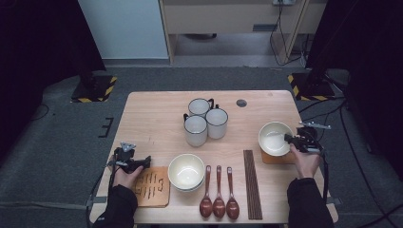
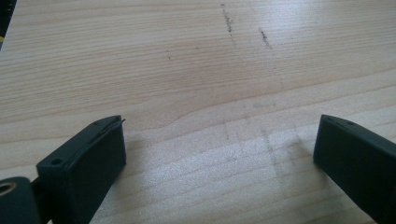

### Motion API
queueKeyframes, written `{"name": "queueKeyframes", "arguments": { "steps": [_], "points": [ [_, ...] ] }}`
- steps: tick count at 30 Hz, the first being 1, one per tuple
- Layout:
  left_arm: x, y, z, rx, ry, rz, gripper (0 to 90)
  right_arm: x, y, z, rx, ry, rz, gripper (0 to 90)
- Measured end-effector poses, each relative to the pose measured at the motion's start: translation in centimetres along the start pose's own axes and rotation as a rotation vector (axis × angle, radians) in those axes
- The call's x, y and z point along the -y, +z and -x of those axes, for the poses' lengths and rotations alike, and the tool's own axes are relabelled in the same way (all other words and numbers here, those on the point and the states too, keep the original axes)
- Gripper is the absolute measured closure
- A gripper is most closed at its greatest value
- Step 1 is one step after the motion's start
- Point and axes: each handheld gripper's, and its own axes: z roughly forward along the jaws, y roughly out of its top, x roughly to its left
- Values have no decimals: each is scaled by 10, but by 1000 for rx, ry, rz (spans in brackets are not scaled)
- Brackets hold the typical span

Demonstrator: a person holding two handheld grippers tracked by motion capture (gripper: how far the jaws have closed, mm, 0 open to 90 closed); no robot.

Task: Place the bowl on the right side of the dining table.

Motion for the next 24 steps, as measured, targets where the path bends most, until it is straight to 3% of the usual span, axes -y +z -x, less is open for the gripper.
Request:
{"name": "queueKeyframes", "arguments": {
  "steps": [24],
  "points": [
    [0,0,0,1,-1,0,13,6,15,12,35,31,-72,826]
  ]
}}
